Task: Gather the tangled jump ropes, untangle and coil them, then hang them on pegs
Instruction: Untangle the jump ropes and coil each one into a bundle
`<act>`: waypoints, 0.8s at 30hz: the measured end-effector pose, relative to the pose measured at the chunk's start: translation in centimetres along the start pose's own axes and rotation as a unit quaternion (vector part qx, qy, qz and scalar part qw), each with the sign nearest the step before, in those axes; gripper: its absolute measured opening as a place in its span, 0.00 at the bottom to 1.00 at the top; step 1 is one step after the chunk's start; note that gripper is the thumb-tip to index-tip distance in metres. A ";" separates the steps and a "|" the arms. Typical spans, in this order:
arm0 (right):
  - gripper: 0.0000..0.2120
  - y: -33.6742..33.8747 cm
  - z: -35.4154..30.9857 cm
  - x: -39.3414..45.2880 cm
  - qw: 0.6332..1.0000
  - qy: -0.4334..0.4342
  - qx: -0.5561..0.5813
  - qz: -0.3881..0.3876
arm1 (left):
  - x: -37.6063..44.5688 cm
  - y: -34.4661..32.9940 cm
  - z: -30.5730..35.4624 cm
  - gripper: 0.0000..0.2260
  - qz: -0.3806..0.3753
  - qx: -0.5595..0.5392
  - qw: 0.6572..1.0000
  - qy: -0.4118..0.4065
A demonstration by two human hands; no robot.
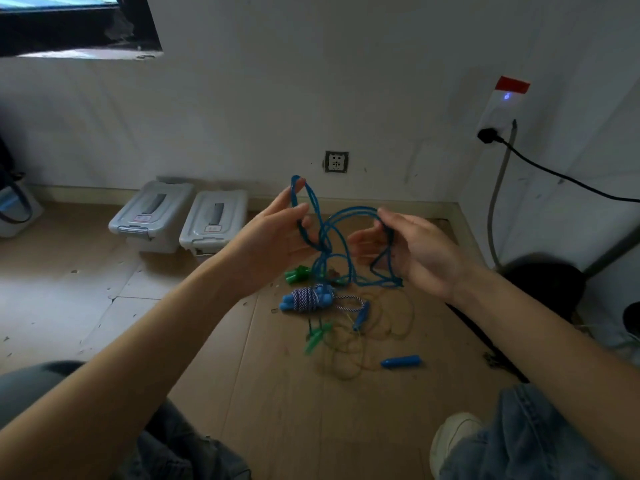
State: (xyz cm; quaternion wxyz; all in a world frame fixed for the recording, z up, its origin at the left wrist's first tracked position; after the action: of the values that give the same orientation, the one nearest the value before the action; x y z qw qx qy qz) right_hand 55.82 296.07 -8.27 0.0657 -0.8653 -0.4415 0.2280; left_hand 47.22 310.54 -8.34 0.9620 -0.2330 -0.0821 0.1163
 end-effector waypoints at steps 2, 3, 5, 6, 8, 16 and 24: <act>0.09 0.2 -0.5 -0.4 0.998 0.017 -0.055 0.024 | 0.1 0.2 0.1 0.24 0.016 0.022 0.999 -0.021; 0.09 0.4 -0.7 -0.6 0.994 0.023 -0.101 0.036 | 0.0 0.4 0.3 0.26 0.025 0.045 0.998 -0.031; 0.14 0.6 -0.6 -0.7 0.983 0.005 -0.182 0.034 | -0.1 0.6 0.6 0.31 0.032 0.088 0.995 -0.041; 0.19 0.5 -0.4 -0.8 0.975 -0.019 -0.222 0.020 | -0.1 0.6 0.8 0.34 0.035 0.096 0.994 -0.039; 0.24 -0.1 0.4 -1.0 0.941 -0.061 -0.334 0.007 | -0.3 0.4 1.1 0.36 0.042 0.076 0.996 -0.031; 0.08 -0.1 -0.4 -0.7 0.930 0.034 -0.350 0.106 | -0.6 -0.8 1.0 0.45 -0.001 0.155 0.988 -0.020; 0.11 0.3 -0.5 -0.7 0.978 -0.029 -0.183 0.094 | -0.7 -0.4 0.3 0.16 -0.047 0.366 0.929 0.010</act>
State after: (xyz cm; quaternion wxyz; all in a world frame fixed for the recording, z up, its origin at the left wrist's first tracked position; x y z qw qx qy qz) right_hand 55.84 295.38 -7.68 -0.1290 -0.8933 -0.3940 0.1738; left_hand 46.55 310.13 -7.96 0.9856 0.1387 -0.0350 0.0906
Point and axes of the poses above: each hand's wrist, its own x-axis towards the middle knuckle, its own y-axis out of the back of the hand, z = x × y, the point moved 5 cm from there along x, towards the middle knuckle, and after that the axes turned 12 degrees about -y, right-handed, at the moved point
